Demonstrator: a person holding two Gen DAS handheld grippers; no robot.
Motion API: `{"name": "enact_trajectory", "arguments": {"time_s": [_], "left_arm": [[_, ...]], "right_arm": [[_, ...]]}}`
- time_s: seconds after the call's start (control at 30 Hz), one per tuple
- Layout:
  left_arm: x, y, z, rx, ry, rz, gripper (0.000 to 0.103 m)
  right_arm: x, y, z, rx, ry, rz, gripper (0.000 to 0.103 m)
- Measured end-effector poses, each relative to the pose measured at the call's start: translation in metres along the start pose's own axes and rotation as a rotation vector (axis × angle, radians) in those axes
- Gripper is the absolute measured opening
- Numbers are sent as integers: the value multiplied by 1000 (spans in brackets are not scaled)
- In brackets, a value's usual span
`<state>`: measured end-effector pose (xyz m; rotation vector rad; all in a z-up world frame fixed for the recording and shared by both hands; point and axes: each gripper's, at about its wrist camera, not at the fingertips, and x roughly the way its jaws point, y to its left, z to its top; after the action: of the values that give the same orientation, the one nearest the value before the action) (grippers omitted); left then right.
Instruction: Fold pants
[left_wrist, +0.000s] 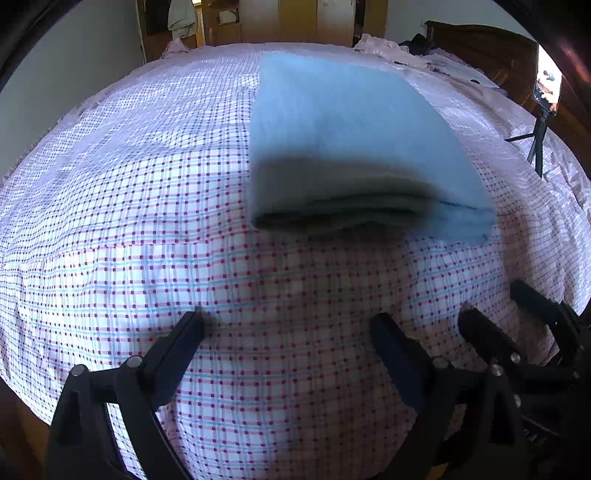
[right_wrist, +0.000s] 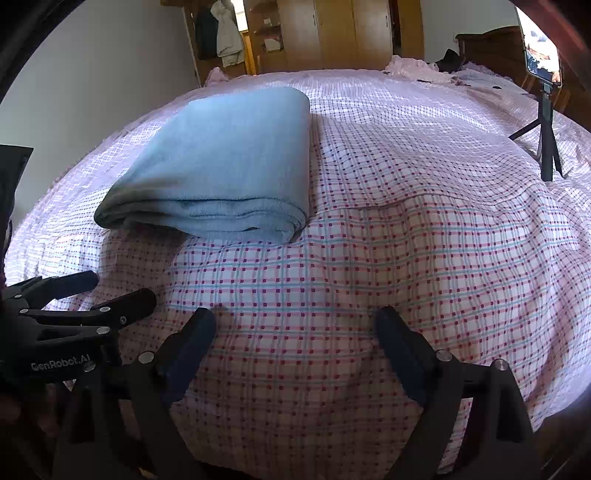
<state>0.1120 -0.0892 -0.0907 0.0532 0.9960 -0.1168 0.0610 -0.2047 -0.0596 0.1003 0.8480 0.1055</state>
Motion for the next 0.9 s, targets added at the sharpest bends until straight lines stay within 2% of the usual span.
{"name": "enact_trajectory", "arguments": {"time_s": [0.9], "left_arm": [[0,-2,-1,-3,-5,6,95]], "right_arm": [[-1,0,-4,2,-15,-1,87]]}}
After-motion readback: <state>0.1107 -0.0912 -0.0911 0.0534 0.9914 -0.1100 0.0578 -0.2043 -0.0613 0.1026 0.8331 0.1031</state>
